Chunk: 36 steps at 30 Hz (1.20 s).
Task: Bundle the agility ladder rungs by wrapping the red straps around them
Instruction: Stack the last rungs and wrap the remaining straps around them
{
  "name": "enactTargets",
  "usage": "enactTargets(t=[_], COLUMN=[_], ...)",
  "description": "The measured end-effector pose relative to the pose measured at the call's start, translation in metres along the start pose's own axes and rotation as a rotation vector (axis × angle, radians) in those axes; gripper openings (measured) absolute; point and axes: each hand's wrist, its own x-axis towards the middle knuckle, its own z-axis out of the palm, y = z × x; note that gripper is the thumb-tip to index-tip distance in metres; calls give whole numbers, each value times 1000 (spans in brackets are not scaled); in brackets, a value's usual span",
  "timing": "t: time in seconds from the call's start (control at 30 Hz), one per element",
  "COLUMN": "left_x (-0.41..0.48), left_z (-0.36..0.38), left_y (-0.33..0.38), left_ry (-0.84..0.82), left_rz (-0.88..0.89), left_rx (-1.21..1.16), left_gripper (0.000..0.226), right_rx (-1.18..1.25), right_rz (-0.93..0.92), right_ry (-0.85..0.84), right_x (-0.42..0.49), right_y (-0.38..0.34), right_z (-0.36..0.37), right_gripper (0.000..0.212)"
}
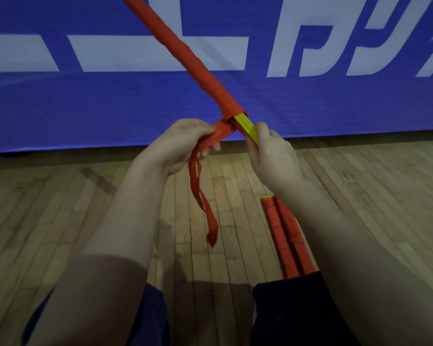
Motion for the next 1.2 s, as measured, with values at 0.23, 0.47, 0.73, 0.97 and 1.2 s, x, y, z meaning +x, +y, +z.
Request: enactTargets(t=[0.23,0.47,0.73,0.97,1.2], left_x=[1,1,6,12,13], left_z=[2,13,21,24,20], left_y=[1,2,-5,-17,-17], left_ry=[25,-58,168,348,371], left_rz=[12,-15,84,41,16], left_rx=[87,-258,78,27,28], left_gripper=[16,19,44,34,26], right_rx=[-34,38,119,606,1159], right_rz=[34,146,434,545,616], right_ry=[124,87,-117,-283,-560], right_x=[0,0,0,6,-2], right_y=[0,5,-10,-4,2], right_z=[1,-3,-1,10,-1], right_gripper=[35,42,35,37,38])
